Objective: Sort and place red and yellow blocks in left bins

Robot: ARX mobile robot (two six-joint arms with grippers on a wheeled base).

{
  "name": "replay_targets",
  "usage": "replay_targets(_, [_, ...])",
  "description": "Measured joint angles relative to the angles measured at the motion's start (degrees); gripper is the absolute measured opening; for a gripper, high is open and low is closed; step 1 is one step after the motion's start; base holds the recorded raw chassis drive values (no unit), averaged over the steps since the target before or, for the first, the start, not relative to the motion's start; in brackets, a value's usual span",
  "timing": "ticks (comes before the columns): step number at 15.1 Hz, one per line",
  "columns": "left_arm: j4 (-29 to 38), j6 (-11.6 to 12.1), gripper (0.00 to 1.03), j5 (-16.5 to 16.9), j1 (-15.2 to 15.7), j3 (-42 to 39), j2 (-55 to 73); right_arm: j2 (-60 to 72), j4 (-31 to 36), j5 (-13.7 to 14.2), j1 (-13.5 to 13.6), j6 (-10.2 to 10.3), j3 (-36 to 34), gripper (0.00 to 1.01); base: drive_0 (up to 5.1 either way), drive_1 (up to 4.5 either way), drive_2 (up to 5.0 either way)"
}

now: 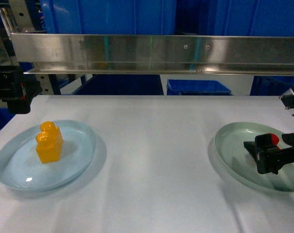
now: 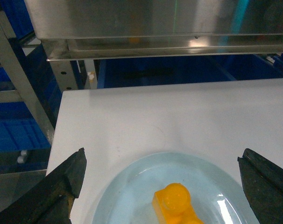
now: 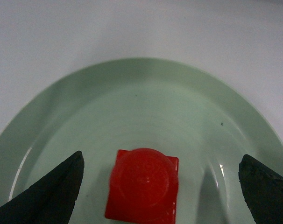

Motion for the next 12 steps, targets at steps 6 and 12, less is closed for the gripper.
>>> replay_targets(6, [-0.02, 0.0, 0.98, 0.0, 0.0, 0.0, 0.0, 2.05, 0.46, -1.51, -0.9, -0.66, 2.84, 0.98, 0.0, 0.0, 0.0])
replay_targets(12, [-0.02, 0.0, 0.98, -0.02, 0.02, 0.0, 0.0, 4.55, 0.39, -1.22, 0.79, -0.42, 2.99, 0.76, 0.0, 0.0, 0.0])
